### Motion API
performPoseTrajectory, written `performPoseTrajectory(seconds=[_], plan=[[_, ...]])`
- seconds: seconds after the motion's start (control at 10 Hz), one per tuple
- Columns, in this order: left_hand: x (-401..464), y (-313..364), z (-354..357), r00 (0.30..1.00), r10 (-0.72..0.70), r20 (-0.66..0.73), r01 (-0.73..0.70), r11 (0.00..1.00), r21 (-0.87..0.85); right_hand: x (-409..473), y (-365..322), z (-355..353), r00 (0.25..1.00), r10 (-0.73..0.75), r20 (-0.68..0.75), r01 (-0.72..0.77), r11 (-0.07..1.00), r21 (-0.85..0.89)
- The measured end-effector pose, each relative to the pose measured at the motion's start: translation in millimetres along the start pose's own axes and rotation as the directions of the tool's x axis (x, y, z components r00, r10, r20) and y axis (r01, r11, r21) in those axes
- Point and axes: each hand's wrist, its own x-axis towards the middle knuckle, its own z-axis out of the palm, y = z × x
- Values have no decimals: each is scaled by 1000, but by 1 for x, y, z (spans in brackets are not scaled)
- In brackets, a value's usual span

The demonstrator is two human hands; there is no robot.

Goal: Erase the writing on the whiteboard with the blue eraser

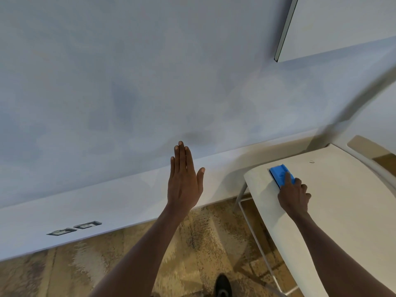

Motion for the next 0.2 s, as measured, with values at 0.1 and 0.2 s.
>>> performPoseTrajectory(seconds=[0.1, 0.2], plan=[[-3, -7, -7, 1000, -11, -27, 11, 1000, 2, -4, -5, -3, 999, 15, -40, -13, 999, 40], [-5, -12, -24, 994, -10, -108, 13, 1000, 28, -23, -15, -1, 962, -169, -214, 176, 984, 14]])
